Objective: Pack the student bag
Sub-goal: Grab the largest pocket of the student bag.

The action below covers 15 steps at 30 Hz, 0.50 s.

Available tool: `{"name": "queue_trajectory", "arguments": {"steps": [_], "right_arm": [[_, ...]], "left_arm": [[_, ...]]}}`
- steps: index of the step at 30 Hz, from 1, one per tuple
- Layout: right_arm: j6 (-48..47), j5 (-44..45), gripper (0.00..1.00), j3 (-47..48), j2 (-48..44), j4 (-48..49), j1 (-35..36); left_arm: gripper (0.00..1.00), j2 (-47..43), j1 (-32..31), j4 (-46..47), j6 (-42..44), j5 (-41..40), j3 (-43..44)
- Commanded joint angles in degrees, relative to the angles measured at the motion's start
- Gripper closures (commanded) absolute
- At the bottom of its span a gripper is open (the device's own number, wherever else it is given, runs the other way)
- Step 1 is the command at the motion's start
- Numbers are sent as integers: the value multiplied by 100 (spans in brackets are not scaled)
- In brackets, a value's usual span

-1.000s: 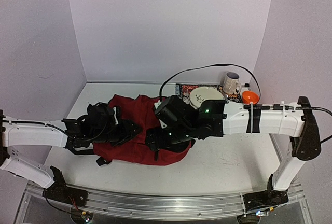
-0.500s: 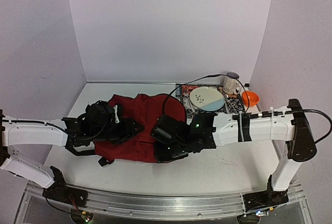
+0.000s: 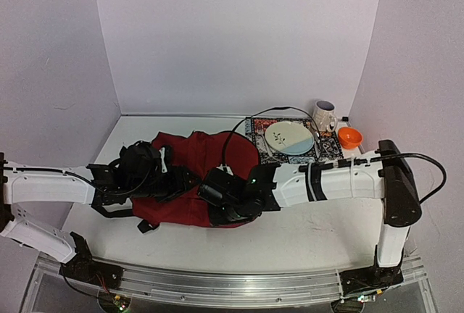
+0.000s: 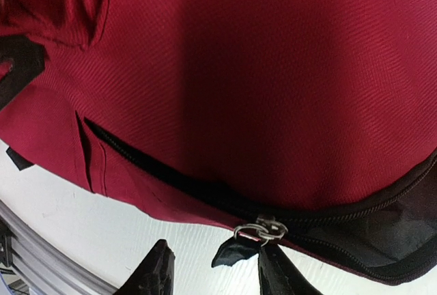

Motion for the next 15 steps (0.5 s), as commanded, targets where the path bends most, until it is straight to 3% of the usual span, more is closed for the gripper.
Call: {"name": "queue_trajectory", "arguments": {"steps": [1, 9, 15], "right_arm": [[319, 525, 66, 158, 83, -415, 25], [377, 780, 99, -153, -331, -911, 28], [177, 857, 100, -533, -784, -1070, 8]], "left_arm": [[38, 59, 40, 105, 114, -44, 281], [37, -1, 48, -264, 193, -492, 164], [36, -104, 84, -734, 193, -1078, -99]]}}
